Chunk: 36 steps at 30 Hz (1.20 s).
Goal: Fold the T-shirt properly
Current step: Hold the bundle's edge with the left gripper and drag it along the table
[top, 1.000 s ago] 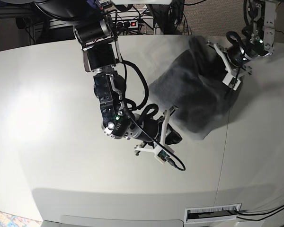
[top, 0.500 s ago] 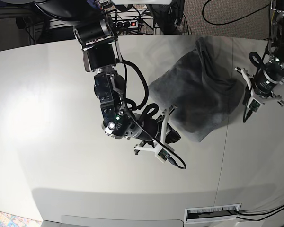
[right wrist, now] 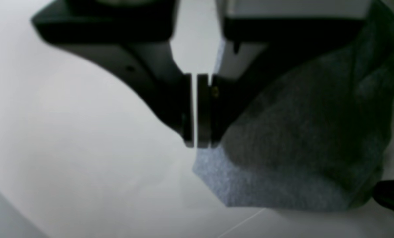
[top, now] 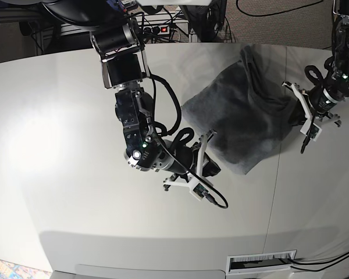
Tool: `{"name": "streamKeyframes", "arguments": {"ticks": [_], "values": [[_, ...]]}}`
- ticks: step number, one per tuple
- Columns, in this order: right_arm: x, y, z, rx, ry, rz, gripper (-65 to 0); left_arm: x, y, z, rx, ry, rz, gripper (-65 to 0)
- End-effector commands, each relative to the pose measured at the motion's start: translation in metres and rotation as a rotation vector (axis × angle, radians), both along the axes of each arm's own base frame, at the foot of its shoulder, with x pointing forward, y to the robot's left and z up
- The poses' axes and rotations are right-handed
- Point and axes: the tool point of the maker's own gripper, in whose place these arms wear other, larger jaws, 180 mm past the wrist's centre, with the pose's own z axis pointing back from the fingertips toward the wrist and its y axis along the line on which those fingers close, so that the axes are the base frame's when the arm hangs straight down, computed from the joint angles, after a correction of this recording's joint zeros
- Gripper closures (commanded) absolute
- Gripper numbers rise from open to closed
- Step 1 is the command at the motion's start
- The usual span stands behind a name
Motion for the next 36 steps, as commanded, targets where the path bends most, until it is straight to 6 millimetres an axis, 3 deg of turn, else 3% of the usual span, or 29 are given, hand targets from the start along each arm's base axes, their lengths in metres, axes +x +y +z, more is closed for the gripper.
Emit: {"name": "streamKeyframes", "arguments": {"ticks": [1, 7, 13, 24, 29, 36], "values": [[0.01, 0.007, 0.024, 0.047, -0.057, 0.007, -1.9, 0.003, 0.001, 0.004, -0.007, -0.013, -0.007, 0.0], [0.009, 0.007, 0.024, 0.044, -0.054, 0.007, -1.9, -0.015, -0.009, -0.019, -0.079, 0.088, -0.03, 0.0], [0.008, 0.008, 0.025, 0.053, -0.049, 0.01, -1.9, -0.007, 0.012, -0.034, -0.059, 0.039, 0.019, 0.0], [0.006, 0.009, 0.023, 0.056, -0.029, 0.015, -1.9, 0.06, 0.037, -0.004, -0.032, -0.095, 0.076, 0.0], [0.007, 0.007, 0.023, 0.047, -0.037, 0.011, -1.9, 0.062, 0.043, 0.0, -0.012, -0.098, 0.073, 0.0], [0.023, -0.001, 0.028, -0.016, -0.142, -0.016, -1.9, 0.051, 0.02, 0.004, -0.093, -0.024, -0.005, 0.0]]}}
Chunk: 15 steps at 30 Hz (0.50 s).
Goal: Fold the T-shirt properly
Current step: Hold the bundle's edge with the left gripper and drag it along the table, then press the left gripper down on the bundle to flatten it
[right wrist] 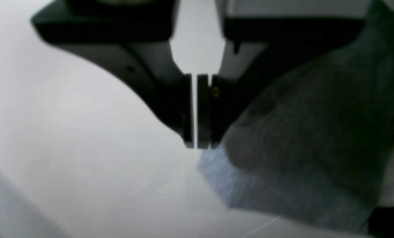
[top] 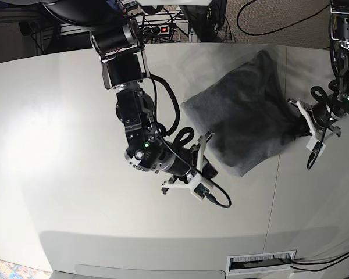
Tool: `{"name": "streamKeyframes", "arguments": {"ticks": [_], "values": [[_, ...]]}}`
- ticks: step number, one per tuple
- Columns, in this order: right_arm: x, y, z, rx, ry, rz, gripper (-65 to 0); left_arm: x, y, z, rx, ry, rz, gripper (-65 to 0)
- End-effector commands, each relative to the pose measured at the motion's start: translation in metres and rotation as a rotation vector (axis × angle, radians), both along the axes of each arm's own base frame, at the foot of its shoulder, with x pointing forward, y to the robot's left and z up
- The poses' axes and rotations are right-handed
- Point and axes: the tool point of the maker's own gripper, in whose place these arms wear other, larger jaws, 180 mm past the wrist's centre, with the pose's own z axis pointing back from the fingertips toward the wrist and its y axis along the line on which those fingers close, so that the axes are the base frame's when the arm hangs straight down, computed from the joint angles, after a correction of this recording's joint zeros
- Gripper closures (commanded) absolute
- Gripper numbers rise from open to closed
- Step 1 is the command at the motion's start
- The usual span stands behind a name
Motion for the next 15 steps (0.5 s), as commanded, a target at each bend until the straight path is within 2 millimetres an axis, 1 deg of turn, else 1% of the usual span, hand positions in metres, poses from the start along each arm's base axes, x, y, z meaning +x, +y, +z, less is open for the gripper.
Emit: {"name": "streamKeyframes", "arguments": {"ticks": [1, 3, 7, 10, 12, 15], "values": [[0.014, 0.006, 0.029, 0.039, -0.086, 0.006, -1.9, 0.014, -0.004, 0.027, -0.019, -0.075, -0.021, 0.0], [0.018, 0.006, 0.033, 0.033, -0.112, 0.003, -1.9, 0.016, -0.016, 0.043, -0.024, -0.11, -0.054, 0.0], [0.023, 0.006, 0.04, 0.034, -0.13, 0.004, -1.9, 0.019, -0.034, 0.075, -0.005, -0.195, -0.071, 0.0], [0.026, 0.006, 0.046, 0.034, -0.142, 0.004, -1.9, 0.009, -0.059, 0.094, -0.061, -0.229, -0.114, 0.0], [0.028, 0.006, 0.048, 0.034, -0.148, 0.003, -1.9, -0.003, -0.076, 0.101, -0.13, -0.226, -0.142, 0.0], [0.029, 0.004, 0.049, 0.025, -0.153, -0.001, -1.9, -0.015, -0.087, 0.094, -0.175, -0.204, -0.143, 0.0]]}}
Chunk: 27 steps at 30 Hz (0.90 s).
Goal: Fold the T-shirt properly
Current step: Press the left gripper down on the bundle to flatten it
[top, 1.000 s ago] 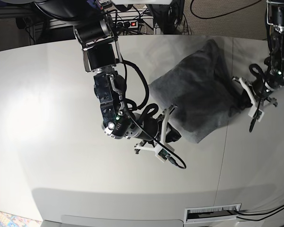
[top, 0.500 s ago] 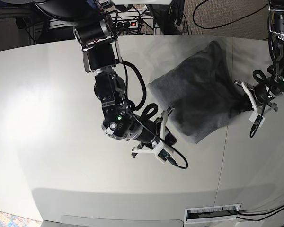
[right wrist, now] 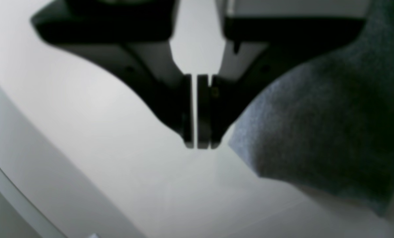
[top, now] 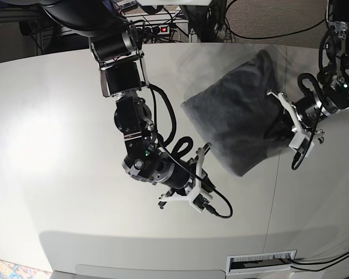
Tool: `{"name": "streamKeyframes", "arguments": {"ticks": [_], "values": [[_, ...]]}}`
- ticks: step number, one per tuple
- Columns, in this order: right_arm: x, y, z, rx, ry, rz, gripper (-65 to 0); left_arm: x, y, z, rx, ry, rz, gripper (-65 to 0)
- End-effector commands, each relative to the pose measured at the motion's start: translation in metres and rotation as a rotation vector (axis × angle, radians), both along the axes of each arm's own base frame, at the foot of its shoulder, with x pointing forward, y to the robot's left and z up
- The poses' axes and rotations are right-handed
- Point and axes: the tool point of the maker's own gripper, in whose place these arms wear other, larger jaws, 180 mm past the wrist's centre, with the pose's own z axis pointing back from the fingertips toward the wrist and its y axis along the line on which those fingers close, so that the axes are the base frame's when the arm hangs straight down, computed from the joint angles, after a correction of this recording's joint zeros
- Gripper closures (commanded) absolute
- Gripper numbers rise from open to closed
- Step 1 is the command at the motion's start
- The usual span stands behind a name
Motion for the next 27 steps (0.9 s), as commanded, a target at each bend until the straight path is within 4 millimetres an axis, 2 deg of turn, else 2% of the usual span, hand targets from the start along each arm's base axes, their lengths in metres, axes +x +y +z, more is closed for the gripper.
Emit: {"name": "streamKeyframes", "arguments": {"ticks": [1, 5, 8, 12, 16, 20, 24, 27], "values": [[0.009, 0.006, 0.026, 0.043, -0.062, 0.008, -1.9, 0.002, -0.003, 0.009, -0.029, -0.03, 0.001, 0.0], [0.01, 0.006, 0.025, 0.039, -0.064, 0.008, -1.9, -0.012, -0.03, 0.004, -0.185, 0.012, 0.005, 0.0], [0.01, 0.006, 0.025, 0.038, -0.064, 0.007, -1.9, -0.015, -0.051, 0.007, -0.272, 0.001, -0.001, 0.0], [0.01, 0.006, 0.025, 0.035, -0.064, 0.006, -1.8, -0.013, -0.069, 0.011, -0.354, -0.012, 0.021, 0.0], [0.01, 0.005, 0.024, 0.031, -0.061, 0.006, -1.9, -0.017, -0.083, 0.007, -0.395, 0.004, 0.031, 0.0], [0.01, 0.005, 0.024, 0.03, -0.06, 0.005, -1.9, -0.03, -0.101, -0.014, -0.323, 0.036, -0.008, 0.0], [0.008, 0.004, 0.021, 0.018, -0.043, 0.003, -1.9, -0.043, -0.122, -0.044, -0.201, 0.059, -0.079, 0.0], [0.008, 0.001, 0.017, -0.001, -0.028, -0.001, -1.9, -0.049, -0.12, -0.071, -0.1, 0.078, -0.092, 0.0]]}}
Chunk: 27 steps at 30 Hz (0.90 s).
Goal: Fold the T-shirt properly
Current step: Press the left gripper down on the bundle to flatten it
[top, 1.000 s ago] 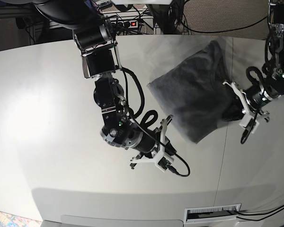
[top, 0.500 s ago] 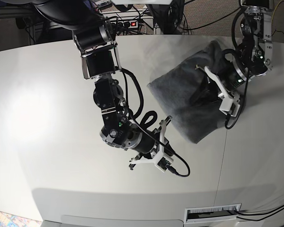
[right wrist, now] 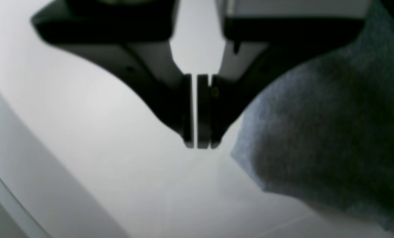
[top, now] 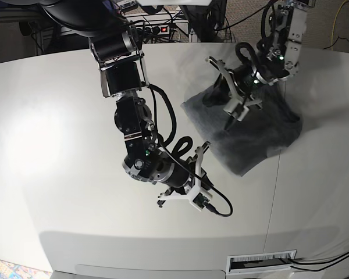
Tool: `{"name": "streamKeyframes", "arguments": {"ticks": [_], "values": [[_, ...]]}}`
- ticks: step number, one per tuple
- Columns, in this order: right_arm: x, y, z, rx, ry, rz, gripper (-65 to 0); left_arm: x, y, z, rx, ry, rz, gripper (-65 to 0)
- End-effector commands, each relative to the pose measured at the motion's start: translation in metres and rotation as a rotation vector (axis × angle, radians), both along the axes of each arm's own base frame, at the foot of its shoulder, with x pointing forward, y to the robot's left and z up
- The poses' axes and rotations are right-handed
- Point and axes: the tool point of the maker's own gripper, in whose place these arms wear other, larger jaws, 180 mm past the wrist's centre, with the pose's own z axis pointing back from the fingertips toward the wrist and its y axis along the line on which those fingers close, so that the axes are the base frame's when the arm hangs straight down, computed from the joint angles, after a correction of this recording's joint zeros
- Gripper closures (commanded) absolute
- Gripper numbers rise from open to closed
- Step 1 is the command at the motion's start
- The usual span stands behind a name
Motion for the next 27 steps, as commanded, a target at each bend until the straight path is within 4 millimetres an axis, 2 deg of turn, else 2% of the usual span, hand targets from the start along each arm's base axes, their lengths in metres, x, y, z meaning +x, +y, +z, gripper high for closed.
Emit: {"name": "streamKeyframes", "arguments": {"ticks": [1, 3, 6, 12, 16, 21, 24, 27], "values": [[0.01, 0.006, 0.025, 0.041, -0.057, 0.006, -1.8, 0.004, 0.006, 0.002, 0.023, -0.028, -0.001, 0.0], [0.009, 0.006, 0.024, 0.039, -0.056, 0.006, -1.9, -0.002, 0.017, -0.015, 0.096, -0.008, -0.031, 0.0], [0.01, 0.006, 0.026, 0.04, -0.059, 0.006, -1.9, -0.009, 0.043, -0.031, 0.175, 0.027, -0.049, 0.0], [0.013, 0.007, 0.031, 0.045, -0.072, 0.007, -1.9, -0.027, 0.099, -0.045, 0.318, 0.065, -0.093, 0.0], [0.015, 0.007, 0.034, 0.045, -0.079, 0.007, -1.8, -0.036, 0.132, -0.046, 0.41, 0.083, -0.151, 0.0], [0.015, 0.007, 0.034, 0.045, -0.078, 0.008, -1.8, -0.034, 0.174, -0.04, 0.533, 0.084, -0.181, 0.0], [0.015, 0.007, 0.033, 0.044, -0.078, 0.008, -1.8, -0.027, 0.201, -0.035, 0.633, 0.063, -0.18, 0.0], [0.014, 0.007, 0.033, 0.045, -0.077, 0.008, -1.8, -0.011, 0.227, -0.027, 0.752, 0.0, -0.139, 0.0]]}}
